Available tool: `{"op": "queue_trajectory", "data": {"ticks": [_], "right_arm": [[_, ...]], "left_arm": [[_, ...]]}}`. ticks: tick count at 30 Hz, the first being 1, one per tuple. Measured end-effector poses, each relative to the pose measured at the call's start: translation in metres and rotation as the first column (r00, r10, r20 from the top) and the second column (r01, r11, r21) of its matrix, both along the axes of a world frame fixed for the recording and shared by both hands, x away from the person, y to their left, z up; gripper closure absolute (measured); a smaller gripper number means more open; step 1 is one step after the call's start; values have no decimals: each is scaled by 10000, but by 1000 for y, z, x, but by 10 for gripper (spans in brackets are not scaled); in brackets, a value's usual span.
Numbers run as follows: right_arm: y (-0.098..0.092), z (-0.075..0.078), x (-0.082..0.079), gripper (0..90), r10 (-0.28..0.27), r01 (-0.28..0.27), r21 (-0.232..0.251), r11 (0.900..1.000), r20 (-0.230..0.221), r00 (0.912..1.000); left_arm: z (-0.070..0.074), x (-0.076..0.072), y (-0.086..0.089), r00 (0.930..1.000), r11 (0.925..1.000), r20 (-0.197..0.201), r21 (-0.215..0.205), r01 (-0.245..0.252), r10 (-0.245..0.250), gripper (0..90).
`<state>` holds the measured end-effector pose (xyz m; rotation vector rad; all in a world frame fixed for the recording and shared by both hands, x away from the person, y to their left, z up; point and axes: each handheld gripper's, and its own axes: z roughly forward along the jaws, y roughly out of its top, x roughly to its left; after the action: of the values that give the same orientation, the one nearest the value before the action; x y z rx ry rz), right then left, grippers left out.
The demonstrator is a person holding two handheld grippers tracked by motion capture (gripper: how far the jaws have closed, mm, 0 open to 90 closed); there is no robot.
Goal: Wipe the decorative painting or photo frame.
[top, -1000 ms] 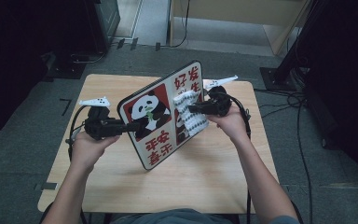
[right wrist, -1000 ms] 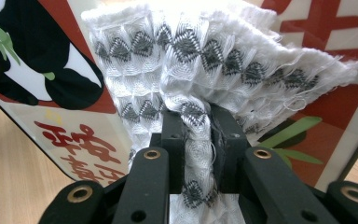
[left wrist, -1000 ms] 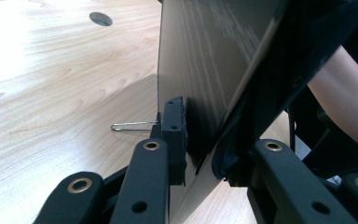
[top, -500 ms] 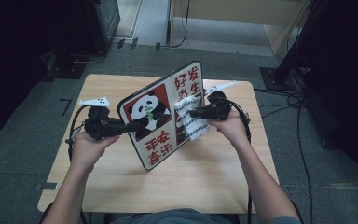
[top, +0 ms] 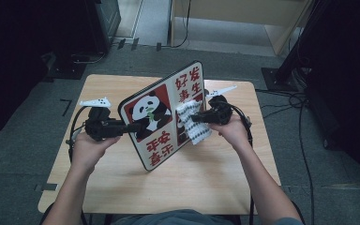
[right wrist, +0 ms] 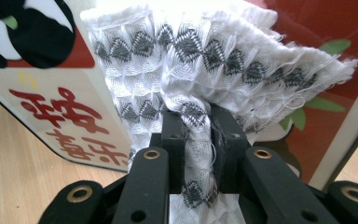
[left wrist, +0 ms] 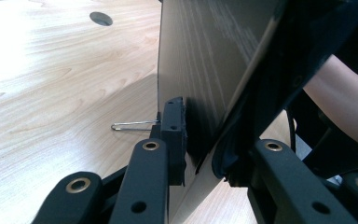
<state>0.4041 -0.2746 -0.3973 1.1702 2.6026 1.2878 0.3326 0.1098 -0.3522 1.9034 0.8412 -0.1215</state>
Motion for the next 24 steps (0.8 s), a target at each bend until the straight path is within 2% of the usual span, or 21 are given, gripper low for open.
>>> {"op": "queue_trajectory", "data": {"ticks": [7,12,15,24], "right_arm": [[-1,-8,0,782,-12,9,-160,9999,-157,9999],[-1,-14,-1,782,-64,62,-100,9999,-229,9997],[-1,-18,0,782,-79,69,-250,9997,-376,9993],[-2,-31,0,778,-113,96,-450,9989,-380,9992]], "left_arm": [[0,0,0,10000,10000,15,4,-2,2,744],[0,0,0,10000,10000,6,-12,7,-7,743],[0,0,0,10000,10000,17,-9,8,-8,743],[1,-1,0,10000,10000,25,30,41,-41,743]]}}
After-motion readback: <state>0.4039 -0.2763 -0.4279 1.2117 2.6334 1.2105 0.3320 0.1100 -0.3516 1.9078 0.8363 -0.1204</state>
